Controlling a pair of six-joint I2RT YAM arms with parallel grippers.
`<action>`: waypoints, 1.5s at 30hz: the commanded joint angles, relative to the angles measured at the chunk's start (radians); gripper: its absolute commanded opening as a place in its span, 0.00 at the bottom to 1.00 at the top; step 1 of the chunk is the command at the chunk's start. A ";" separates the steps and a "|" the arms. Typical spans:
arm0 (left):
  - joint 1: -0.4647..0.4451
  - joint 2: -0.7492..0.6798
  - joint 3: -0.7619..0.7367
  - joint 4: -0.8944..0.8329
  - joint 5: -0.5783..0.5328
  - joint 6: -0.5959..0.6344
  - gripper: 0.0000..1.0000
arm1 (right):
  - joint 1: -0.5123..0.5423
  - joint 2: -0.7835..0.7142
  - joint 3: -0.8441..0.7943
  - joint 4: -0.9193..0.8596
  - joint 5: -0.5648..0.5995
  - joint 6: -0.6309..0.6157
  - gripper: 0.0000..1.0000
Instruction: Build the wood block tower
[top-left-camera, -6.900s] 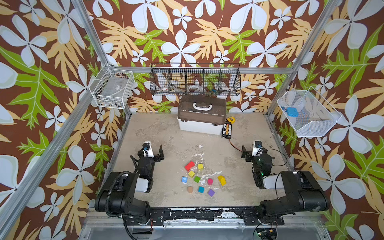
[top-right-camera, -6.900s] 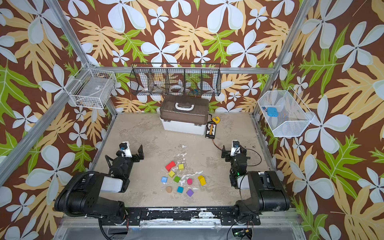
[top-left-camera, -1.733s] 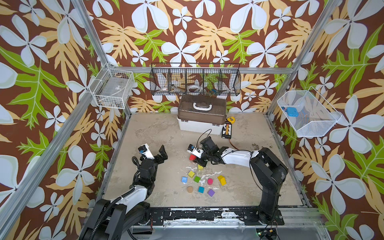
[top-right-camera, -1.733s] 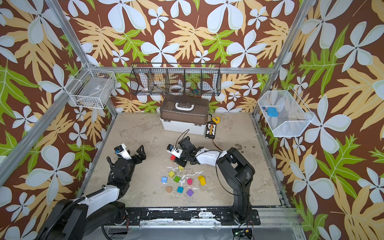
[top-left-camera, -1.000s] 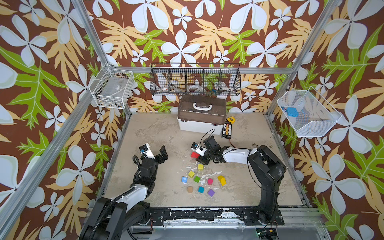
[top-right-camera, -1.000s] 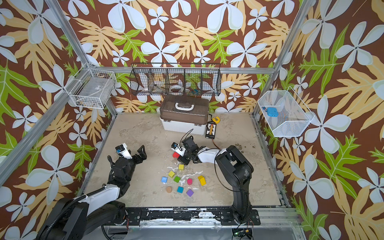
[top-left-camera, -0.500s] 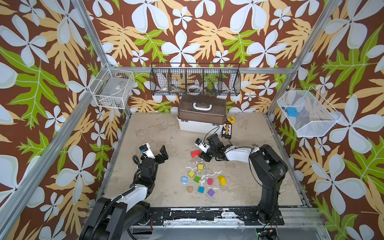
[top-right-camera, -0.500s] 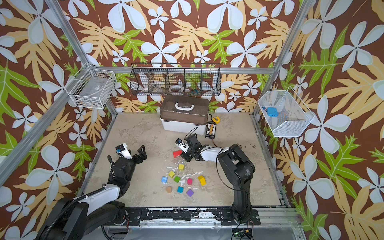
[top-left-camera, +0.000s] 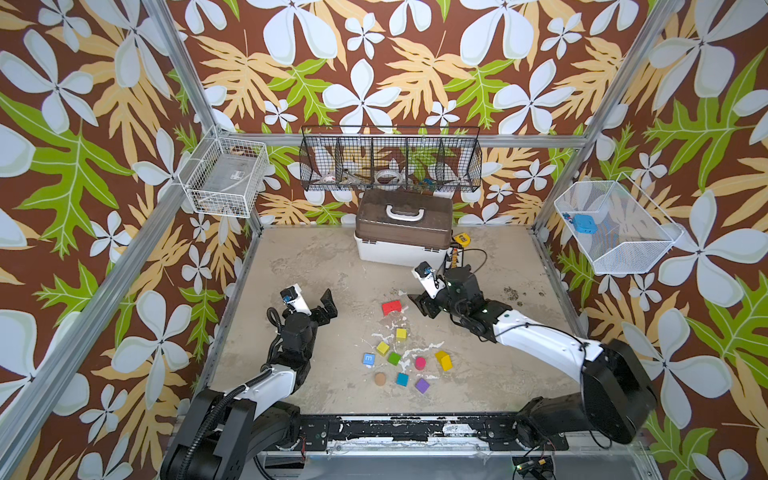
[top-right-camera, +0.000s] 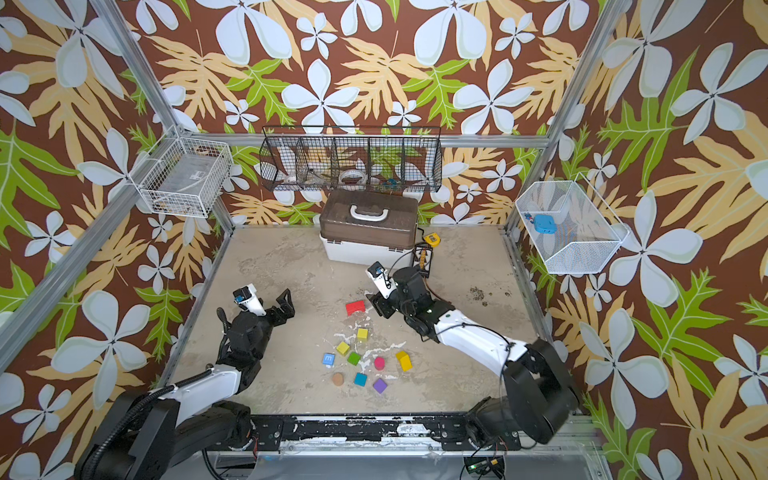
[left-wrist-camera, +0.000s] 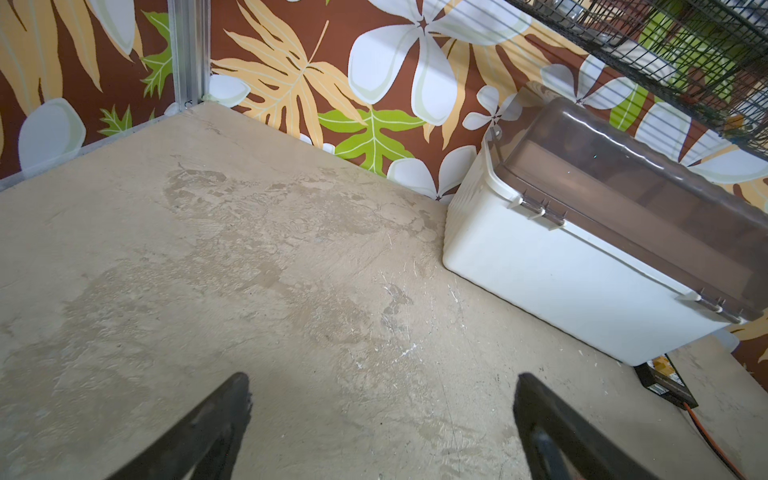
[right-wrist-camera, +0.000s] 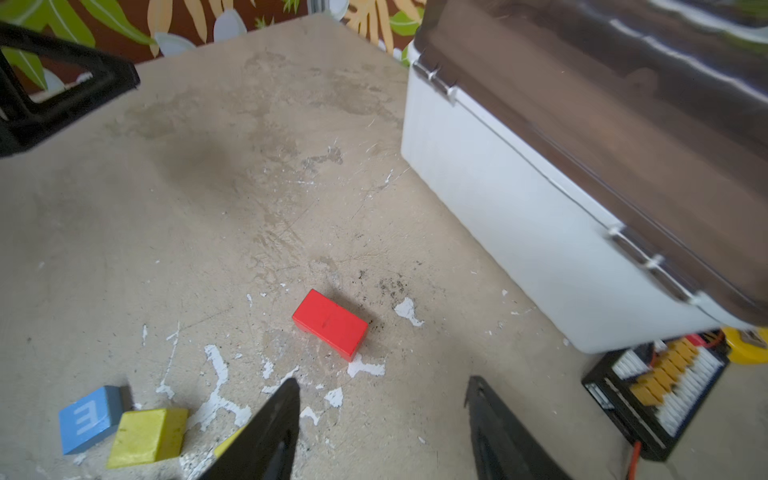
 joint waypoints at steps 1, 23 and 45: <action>0.001 -0.013 -0.005 -0.003 0.007 -0.004 1.00 | 0.000 -0.111 -0.082 0.086 0.150 0.142 0.75; 0.001 0.012 0.031 -0.077 -0.018 -0.022 1.00 | -0.001 -0.285 -0.077 -0.206 0.487 0.772 1.00; 0.002 0.028 0.044 -0.089 0.007 -0.015 1.00 | 0.101 -0.020 -0.010 -0.202 0.439 0.754 0.96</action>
